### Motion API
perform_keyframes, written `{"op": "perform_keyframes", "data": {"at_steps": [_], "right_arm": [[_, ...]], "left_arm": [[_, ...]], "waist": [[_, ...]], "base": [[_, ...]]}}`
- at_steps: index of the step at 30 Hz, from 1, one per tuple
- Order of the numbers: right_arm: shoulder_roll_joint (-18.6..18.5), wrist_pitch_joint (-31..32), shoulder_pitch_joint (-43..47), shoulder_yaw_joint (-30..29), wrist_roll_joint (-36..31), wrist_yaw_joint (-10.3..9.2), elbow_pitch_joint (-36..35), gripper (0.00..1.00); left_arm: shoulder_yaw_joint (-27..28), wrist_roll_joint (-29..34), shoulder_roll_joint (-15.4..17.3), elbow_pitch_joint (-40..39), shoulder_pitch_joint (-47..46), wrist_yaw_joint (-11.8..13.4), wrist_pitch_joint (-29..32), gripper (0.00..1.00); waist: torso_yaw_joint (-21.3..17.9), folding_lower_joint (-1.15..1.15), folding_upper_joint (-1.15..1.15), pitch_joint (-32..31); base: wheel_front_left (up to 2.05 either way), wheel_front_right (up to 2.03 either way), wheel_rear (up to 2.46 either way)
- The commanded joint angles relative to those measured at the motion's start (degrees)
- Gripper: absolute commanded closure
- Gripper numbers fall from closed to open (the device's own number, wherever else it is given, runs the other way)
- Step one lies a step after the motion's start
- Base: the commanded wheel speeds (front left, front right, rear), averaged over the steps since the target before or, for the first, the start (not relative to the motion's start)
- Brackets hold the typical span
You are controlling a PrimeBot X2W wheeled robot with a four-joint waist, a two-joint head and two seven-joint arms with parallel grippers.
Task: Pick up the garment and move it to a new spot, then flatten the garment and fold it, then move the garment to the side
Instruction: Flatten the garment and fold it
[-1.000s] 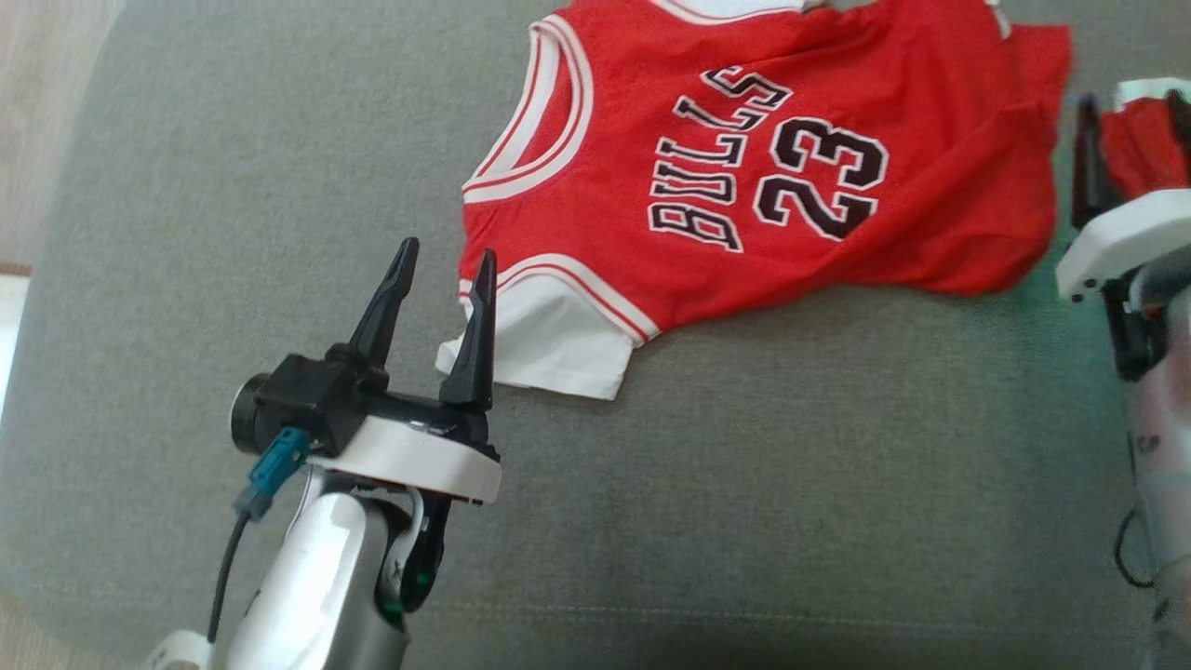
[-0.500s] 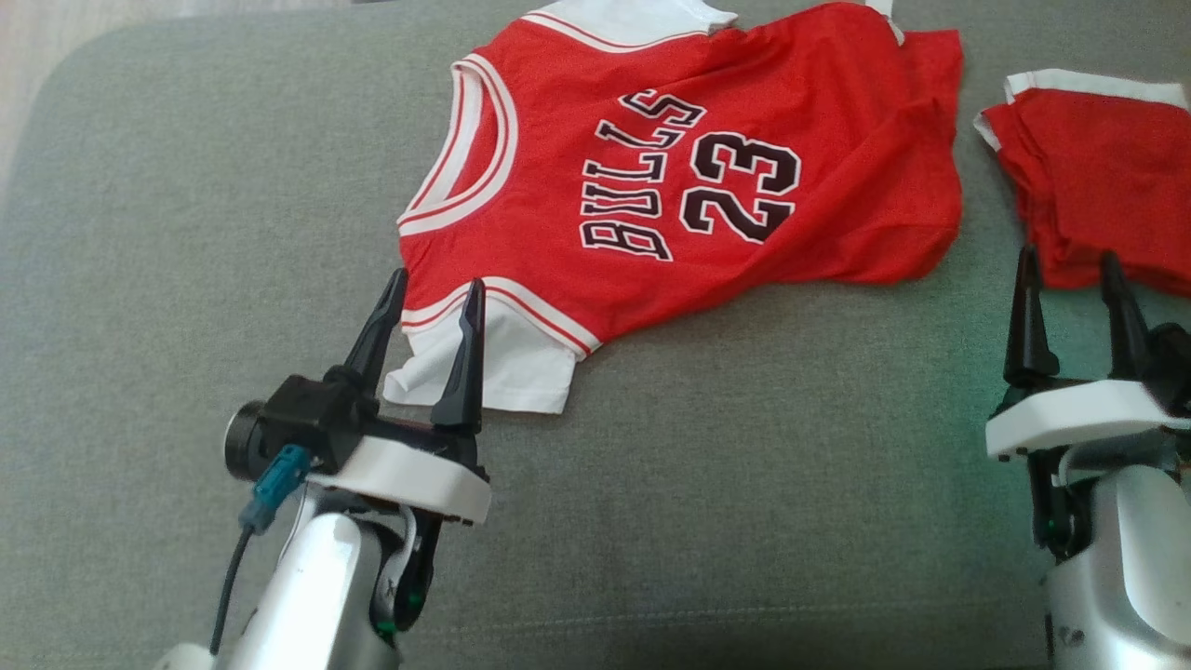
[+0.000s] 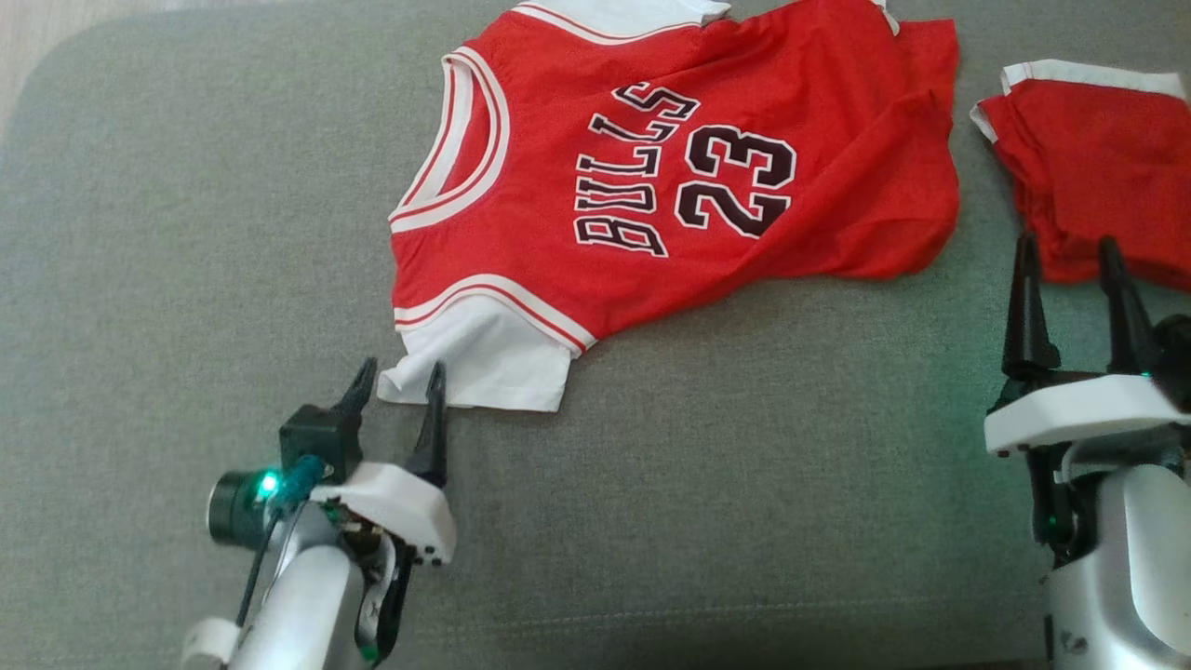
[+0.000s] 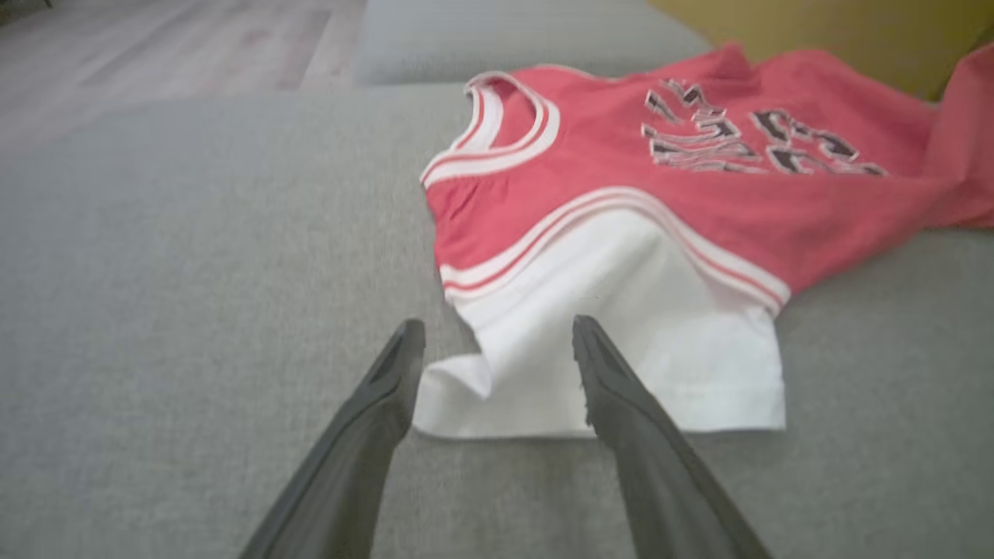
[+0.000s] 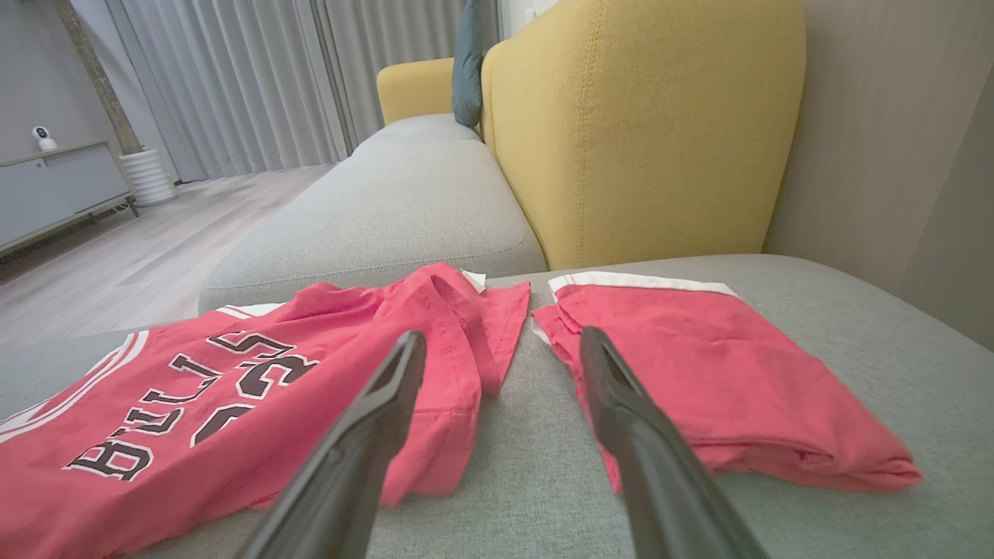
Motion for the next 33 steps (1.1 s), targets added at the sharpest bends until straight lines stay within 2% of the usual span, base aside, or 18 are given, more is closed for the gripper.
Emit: {"op": "perform_keyframes", "data": {"at_steps": [1,9,21,22,23,27,33], "right_arm": [[-0.12,0.01,-0.20,1.63,0.45,0.20,-2.09,0.00],[-0.11,-0.11,0.11,2.65,0.96,0.20,-2.02,0.00],[-0.11,0.10,-0.08,2.80,0.80,0.20,-2.22,0.00],[-0.11,0.13,-0.09,2.67,0.78,0.20,-2.18,0.00],[-0.11,0.15,-0.10,2.52,0.72,0.20,-2.12,0.00],[-0.11,0.31,-0.15,1.85,0.41,0.20,-1.81,0.00],[-0.11,0.70,-0.79,1.06,-0.44,0.20,-1.43,0.00]], "left_arm": [[1.78,0.45,1.13,-0.29,-2.53,0.62,0.84,0.00],[2.28,0.73,2.28,6.33,-4.93,2.57,3.18,0.00],[1.68,0.93,3.34,11.74,-8.23,2.82,2.17,0.02],[1.63,0.84,3.38,12.05,-8.38,2.70,2.07,0.59],[1.51,0.76,3.44,12.42,-8.53,2.49,2.06,1.00],[1.19,0.33,3.41,13.17,-8.91,1.98,1.78,1.00],[2.52,-1.24,3.04,10.40,-8.85,2.63,-0.62,1.00]], "waist": [[-0.07,0.00,0.00,0.08],[-0.94,0.00,0.00,0.84],[-1.60,0.00,0.00,1.69],[-1.55,0.00,0.00,1.67],[-1.45,0.00,0.00,1.67],[-0.72,0.00,0.00,1.56],[0.84,0.00,0.00,1.09]], "base": [[0.00,0.00,0.00],[0.00,0.00,0.00],[0.00,0.00,0.00],[0.00,0.00,0.00],[0.00,0.00,0.00],[0.00,0.00,0.00],[0.00,0.00,0.00]]}}
